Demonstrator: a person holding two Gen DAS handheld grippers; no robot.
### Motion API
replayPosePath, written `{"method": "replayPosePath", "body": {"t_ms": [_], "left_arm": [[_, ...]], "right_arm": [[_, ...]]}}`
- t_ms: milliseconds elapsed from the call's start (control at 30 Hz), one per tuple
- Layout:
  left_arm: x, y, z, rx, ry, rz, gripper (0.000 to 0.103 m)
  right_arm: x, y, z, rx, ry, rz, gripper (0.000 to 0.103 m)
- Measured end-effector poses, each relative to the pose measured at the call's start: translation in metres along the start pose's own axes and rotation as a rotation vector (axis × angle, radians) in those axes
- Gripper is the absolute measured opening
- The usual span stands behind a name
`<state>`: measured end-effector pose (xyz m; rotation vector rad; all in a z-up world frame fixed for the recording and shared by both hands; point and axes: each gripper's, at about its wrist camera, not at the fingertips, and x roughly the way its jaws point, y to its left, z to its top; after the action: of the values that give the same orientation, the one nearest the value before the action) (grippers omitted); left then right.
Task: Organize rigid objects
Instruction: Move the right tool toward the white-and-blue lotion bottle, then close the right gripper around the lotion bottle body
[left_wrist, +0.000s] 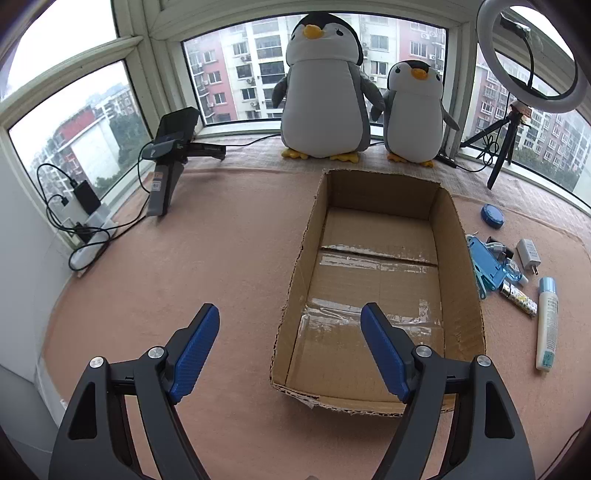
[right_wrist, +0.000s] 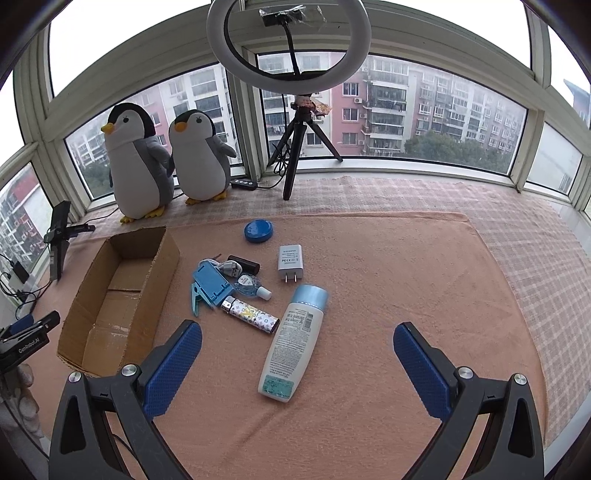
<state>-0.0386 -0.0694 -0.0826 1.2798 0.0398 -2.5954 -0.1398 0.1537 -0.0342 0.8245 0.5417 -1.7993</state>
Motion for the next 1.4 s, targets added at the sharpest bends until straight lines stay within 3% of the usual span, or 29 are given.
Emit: {"method": "replayPosePath", "body": {"t_ms": [467,633,1067,1400], "left_arm": [[0.057,0.008,-0.014,0.003,0.108,0.033,0.064],[0.064,0.007,-0.015,0.008,0.118,0.03,0.057],[0.079,0.0,-0.023,0.015,0.167,0.015,0.027],[0.08,-0.002,-0.024,0.02,0.161,0.014,0.023]], "right_arm": [[0.038,-0.045,-0.006,0.085,0.087,-0.029,0.102],[0.049,-0.04,-0.008,0.071,0.105,-0.027,0.102],[0.086,-0.011,-0.009,-0.005,0.167,-0.021,0.098],[0.12,0.008,-0.015,-0.071,0.24,-0.044,0.088]]}}
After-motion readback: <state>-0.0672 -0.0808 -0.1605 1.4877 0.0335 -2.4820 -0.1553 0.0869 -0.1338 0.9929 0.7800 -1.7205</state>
